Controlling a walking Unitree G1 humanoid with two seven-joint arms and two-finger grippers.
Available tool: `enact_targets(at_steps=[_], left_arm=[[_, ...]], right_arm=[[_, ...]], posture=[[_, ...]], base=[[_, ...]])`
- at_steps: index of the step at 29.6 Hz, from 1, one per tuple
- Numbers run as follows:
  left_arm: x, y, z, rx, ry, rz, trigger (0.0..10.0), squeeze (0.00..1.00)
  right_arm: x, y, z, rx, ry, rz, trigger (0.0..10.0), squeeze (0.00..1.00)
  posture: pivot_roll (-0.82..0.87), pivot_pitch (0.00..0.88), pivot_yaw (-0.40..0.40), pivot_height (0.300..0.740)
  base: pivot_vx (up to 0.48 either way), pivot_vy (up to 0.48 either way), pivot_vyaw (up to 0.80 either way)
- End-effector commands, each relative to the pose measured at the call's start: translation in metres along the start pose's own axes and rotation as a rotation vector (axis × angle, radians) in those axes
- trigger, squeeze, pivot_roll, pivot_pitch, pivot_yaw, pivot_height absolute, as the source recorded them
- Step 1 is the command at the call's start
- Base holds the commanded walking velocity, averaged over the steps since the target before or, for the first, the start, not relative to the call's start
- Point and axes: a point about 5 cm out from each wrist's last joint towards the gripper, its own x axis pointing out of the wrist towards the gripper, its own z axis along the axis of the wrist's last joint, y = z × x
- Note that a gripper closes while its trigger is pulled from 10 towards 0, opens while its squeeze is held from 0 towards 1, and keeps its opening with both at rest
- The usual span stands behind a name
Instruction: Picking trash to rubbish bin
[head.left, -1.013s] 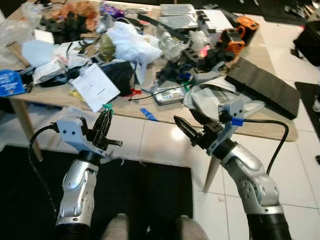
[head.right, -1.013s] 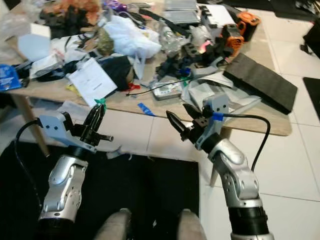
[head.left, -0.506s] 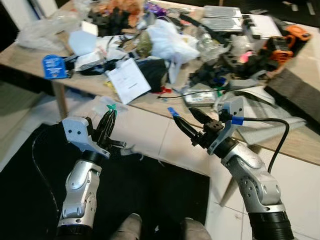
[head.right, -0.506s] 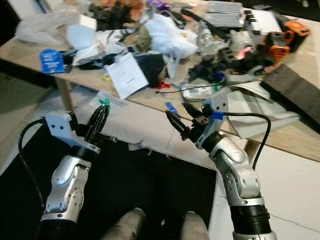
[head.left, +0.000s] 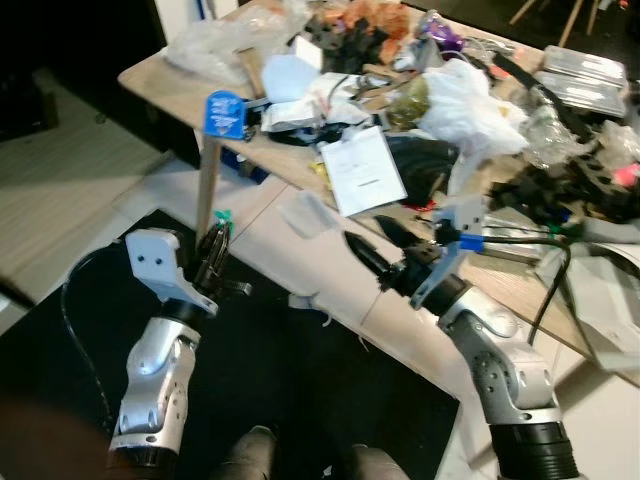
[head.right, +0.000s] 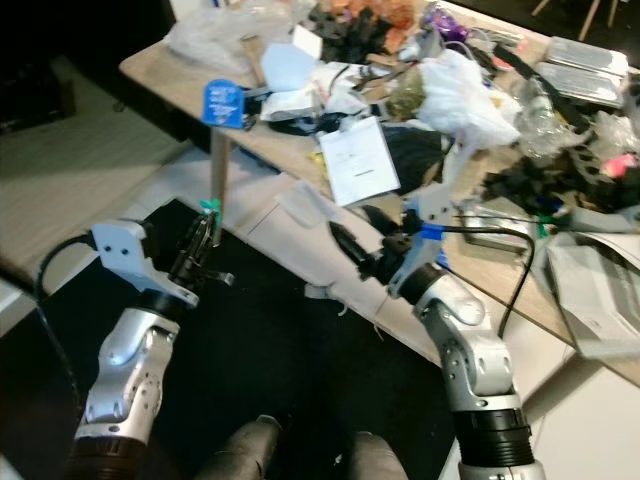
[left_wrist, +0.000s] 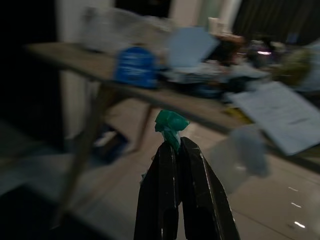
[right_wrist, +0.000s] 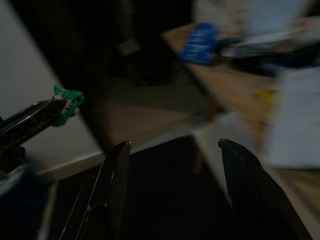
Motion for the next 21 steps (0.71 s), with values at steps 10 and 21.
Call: enact_targets(at_steps=[10, 21], left_arm=[[-0.0039, -0.0008, -0.0091, -0.008, 0.049, 0.001, 10.0, 0.00], [-0.0035, -0.0012, -0.0096, -0.014, 0.058, 0.002, 10.0, 0.00]], right_arm=[[-0.0021, -0.0008, -0.0054, 0.003, 0.017, 0.000, 10.0, 0.00], [-0.0017, -0.0009, -0.0052, 0.007, 0.017, -0.002, 10.0, 0.00]], posture=[[-0.01, 0.132, -0.011, 0.740], [-0.01, 0.139, -0.010, 0.740]], base=[[0.000, 0.000, 0.79], [0.000, 0.000, 0.79]])
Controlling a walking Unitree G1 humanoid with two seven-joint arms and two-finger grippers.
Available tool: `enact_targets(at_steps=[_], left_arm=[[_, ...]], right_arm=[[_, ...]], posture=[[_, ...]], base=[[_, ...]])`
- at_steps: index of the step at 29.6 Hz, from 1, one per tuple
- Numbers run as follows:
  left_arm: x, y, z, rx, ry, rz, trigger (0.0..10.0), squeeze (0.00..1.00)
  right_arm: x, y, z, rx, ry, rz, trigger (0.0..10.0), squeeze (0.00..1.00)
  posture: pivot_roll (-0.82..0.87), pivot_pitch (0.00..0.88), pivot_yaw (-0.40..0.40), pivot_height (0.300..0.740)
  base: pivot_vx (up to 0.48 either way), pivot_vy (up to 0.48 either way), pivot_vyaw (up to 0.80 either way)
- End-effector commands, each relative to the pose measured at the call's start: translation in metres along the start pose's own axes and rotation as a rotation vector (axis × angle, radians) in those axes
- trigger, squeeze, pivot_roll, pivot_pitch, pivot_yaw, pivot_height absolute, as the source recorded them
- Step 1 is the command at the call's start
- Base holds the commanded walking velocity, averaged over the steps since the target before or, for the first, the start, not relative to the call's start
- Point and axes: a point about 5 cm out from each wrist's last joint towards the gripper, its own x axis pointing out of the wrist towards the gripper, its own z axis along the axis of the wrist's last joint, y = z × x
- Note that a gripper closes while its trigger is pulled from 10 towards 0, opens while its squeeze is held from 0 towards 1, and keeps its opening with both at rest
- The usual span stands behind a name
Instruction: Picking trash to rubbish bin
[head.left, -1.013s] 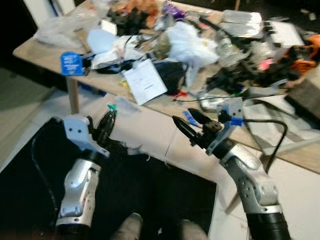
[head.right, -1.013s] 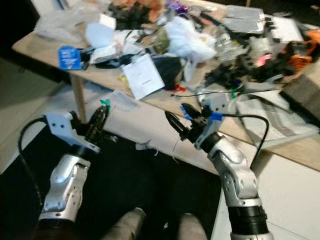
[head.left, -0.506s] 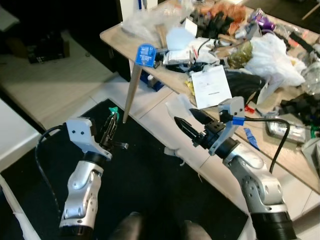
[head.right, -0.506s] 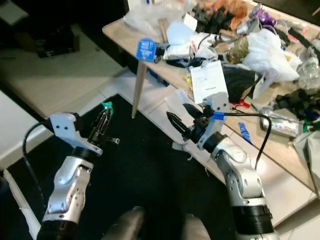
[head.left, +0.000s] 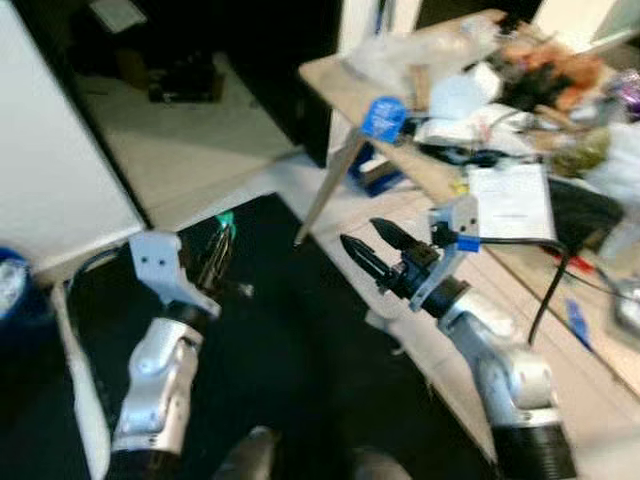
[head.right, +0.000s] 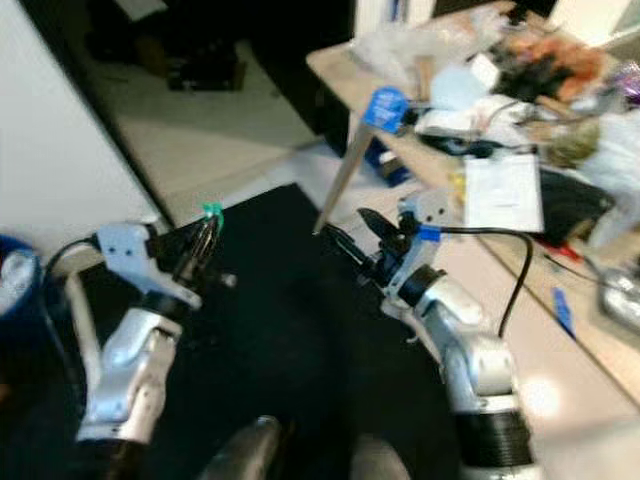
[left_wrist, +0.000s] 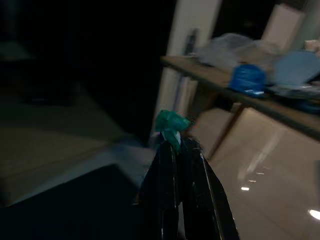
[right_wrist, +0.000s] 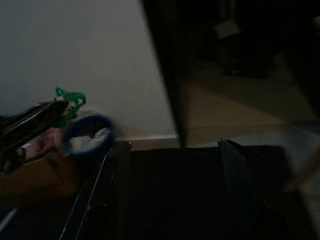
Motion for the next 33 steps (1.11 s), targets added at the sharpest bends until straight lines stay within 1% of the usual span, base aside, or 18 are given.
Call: enact_targets(at_steps=[1, 5, 12, 15, 33], left_arm=[[-0.0028, 0.0001, -0.0061, -0.005, 0.035, 0.006, 10.0, 0.00], [-0.0029, 0.0002, -0.0064, -0.007, 0.036, 0.007, 10.0, 0.00], [-0.0023, 0.0000, -0.0067, -0.010, 0.041, 0.006, 10.0, 0.00], [-0.0023, -0.0003, -0.0067, -0.012, 0.043, 0.006, 10.0, 0.00], [-0.0018, -0.0001, -0.0072, -0.021, 0.047, 0.010, 10.0, 0.00]], right_arm=[[-0.0012, -0.0001, -0.0021, 0.002, 0.005, -0.003, 10.0, 0.00], [-0.0008, -0.0017, -0.0025, 0.018, 0.004, -0.018, 10.0, 0.00], [-0.0003, -0.0015, -0.0022, 0.019, 0.008, -0.014, 10.0, 0.00], [-0.0003, -0.0010, -0.0021, 0.004, 0.014, -0.008, 10.0, 0.00], [-0.0003, -0.0010, -0.0022, -0.003, 0.018, -0.008, 10.0, 0.00]], posture=[[-0.01, 0.139, -0.010, 0.740], [-0.01, 0.139, -0.010, 0.740], [-0.01, 0.142, -0.010, 0.740], [-0.01, 0.145, -0.010, 0.740], [-0.01, 0.147, -0.010, 0.740]], base=[[0.000, 0.000, 0.79], [0.000, 0.000, 0.14], [0.000, 0.000, 0.00], [0.000, 0.000, 0.00], [0.000, 0.000, 0.79]])
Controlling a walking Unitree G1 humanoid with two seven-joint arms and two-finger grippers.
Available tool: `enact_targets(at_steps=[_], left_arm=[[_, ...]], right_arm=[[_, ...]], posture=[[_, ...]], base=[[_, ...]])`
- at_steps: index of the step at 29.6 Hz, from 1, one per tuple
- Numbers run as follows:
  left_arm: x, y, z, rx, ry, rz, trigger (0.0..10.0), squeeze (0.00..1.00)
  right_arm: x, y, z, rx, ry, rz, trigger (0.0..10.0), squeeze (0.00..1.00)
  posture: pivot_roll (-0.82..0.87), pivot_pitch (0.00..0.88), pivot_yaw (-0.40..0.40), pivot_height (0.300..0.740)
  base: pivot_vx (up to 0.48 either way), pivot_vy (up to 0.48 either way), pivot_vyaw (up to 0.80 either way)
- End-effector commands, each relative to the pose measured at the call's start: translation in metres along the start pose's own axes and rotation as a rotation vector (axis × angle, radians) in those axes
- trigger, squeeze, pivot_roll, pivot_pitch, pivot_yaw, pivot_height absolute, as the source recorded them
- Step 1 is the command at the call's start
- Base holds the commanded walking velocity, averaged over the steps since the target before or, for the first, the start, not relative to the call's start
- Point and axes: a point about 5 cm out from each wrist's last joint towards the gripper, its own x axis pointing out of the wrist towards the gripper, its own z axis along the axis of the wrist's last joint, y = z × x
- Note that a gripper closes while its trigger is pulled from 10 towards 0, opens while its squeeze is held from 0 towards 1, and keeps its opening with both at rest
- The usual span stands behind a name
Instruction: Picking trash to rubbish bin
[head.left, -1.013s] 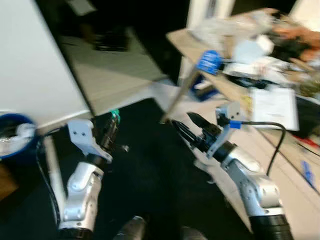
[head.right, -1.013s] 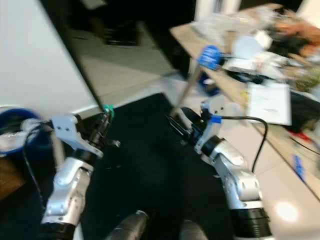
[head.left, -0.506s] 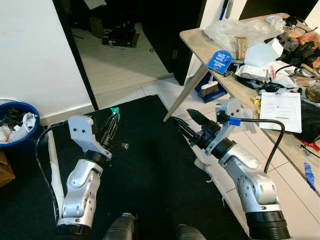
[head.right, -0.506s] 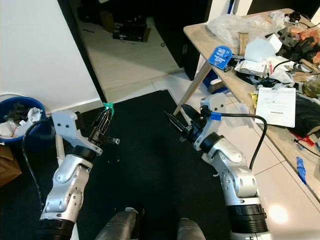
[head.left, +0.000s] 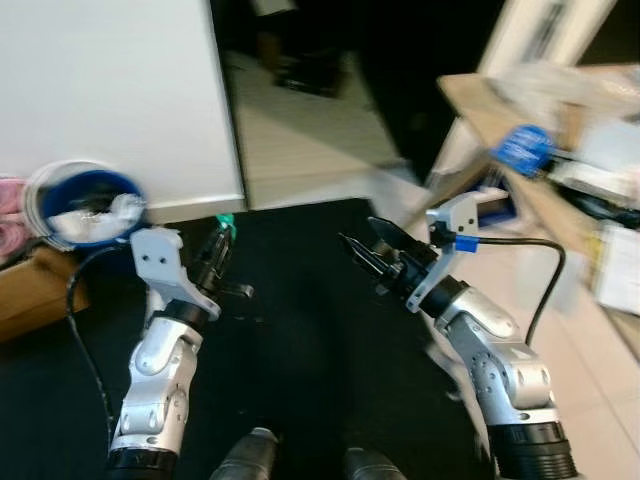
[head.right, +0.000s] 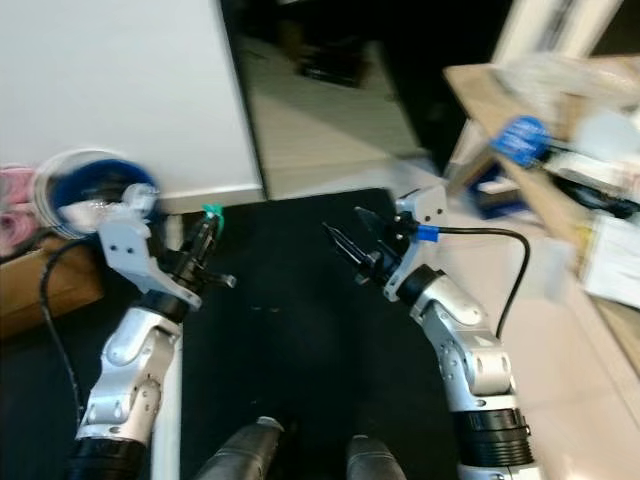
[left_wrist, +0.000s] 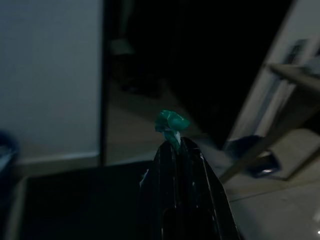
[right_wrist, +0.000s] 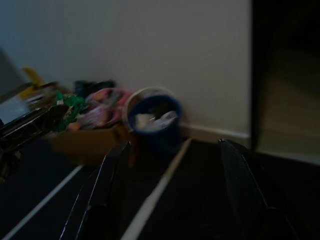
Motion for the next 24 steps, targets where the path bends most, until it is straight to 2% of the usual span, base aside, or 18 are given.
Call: enact_targets(at_steps=[1, 24], left_arm=[[-0.0009, -0.0008, -0.0043, -0.010, 0.023, 0.000, 10.0, 0.00], [-0.0005, -0.0004, -0.0046, -0.017, 0.023, 0.004, 10.0, 0.00]], right_arm=[[-0.0026, -0.0007, -0.0032, 0.003, 0.016, -0.008, 10.0, 0.00], [-0.0025, -0.0011, -0.0036, 0.007, 0.014, -0.009, 10.0, 0.00]], posture=[[-0.01, 0.147, -0.010, 0.740], [-0.01, 0.141, -0.012, 0.740]], base=[[0.000, 0.000, 0.79], [0.000, 0.000, 0.78]])
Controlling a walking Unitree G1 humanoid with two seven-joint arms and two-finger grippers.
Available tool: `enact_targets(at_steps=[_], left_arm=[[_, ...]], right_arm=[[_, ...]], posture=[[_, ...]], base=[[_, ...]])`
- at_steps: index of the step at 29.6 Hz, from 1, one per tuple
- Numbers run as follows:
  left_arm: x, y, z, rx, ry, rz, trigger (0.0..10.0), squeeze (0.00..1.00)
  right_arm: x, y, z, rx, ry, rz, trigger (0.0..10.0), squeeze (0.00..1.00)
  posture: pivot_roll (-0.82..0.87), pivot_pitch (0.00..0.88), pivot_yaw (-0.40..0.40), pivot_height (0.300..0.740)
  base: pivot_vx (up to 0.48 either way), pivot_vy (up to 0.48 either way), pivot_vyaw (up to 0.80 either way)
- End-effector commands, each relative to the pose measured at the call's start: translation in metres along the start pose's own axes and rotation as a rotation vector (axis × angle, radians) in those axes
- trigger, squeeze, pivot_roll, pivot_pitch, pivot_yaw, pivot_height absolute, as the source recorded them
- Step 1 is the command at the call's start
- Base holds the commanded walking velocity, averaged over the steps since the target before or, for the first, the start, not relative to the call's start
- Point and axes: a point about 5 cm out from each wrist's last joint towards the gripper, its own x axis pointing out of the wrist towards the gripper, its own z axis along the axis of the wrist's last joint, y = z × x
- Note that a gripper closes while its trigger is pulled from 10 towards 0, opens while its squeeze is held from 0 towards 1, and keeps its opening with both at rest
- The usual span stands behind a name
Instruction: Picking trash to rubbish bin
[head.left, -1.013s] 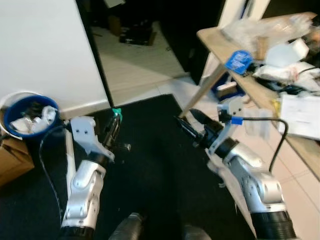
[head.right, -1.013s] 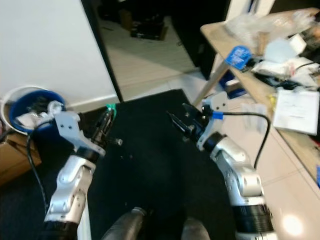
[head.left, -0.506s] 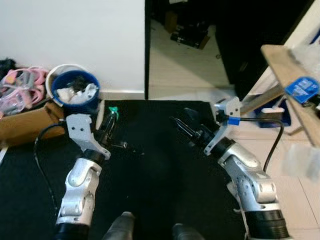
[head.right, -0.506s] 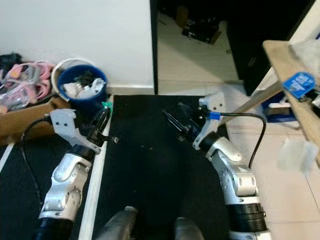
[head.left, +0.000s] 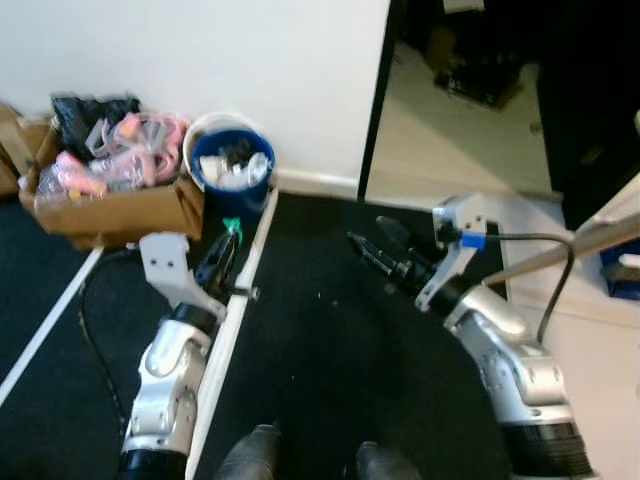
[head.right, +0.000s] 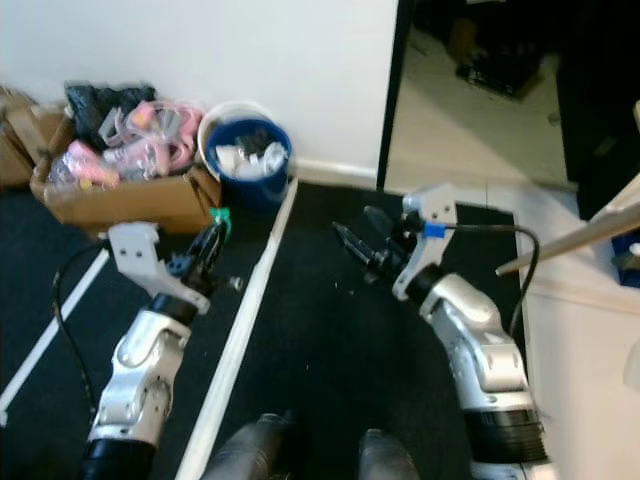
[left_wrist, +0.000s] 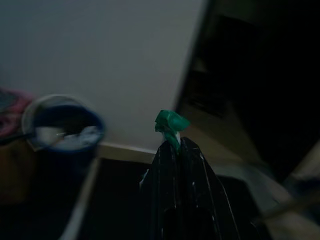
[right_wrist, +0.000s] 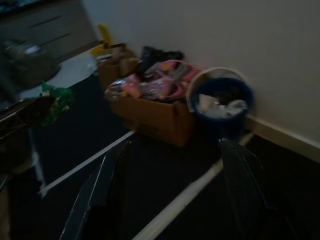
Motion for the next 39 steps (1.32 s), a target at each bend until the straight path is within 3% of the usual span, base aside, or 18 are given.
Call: enact_targets(at_steps=[1, 16, 22, 39], left_arm=[[-0.0069, 0.0048, -0.0071, -0.011, 0.029, 0.029, 10.0, 0.00], [-0.0071, 0.0049, -0.0080, -0.012, 0.034, 0.029, 10.0, 0.00], [-0.0071, 0.0051, -0.0083, -0.011, 0.040, 0.026, 10.0, 0.00], [-0.0056, 0.0047, -0.0084, -0.033, 0.039, 0.028, 10.0, 0.00]], right_arm=[[0.0022, 0.0053, -0.0026, 0.008, 0.003, 0.019, 10.0, 0.00], [0.0020, 0.0050, -0.0028, 0.019, -0.004, 0.013, 10.0, 0.00], [0.0021, 0.0050, -0.0031, 0.037, -0.005, 0.010, 10.0, 0.00], [0.0031, 0.0049, -0.0018, 0.017, 0.005, 0.019, 10.0, 0.00]], posture=[[-0.01, 0.141, -0.012, 0.740], [-0.02, 0.135, -0.013, 0.740], [-0.02, 0.137, -0.010, 0.740], [-0.02, 0.146, -0.012, 0.740]], base=[[0.000, 0.000, 0.78], [0.000, 0.000, 0.77], [0.000, 0.000, 0.00], [0.000, -0.370, 0.00]])
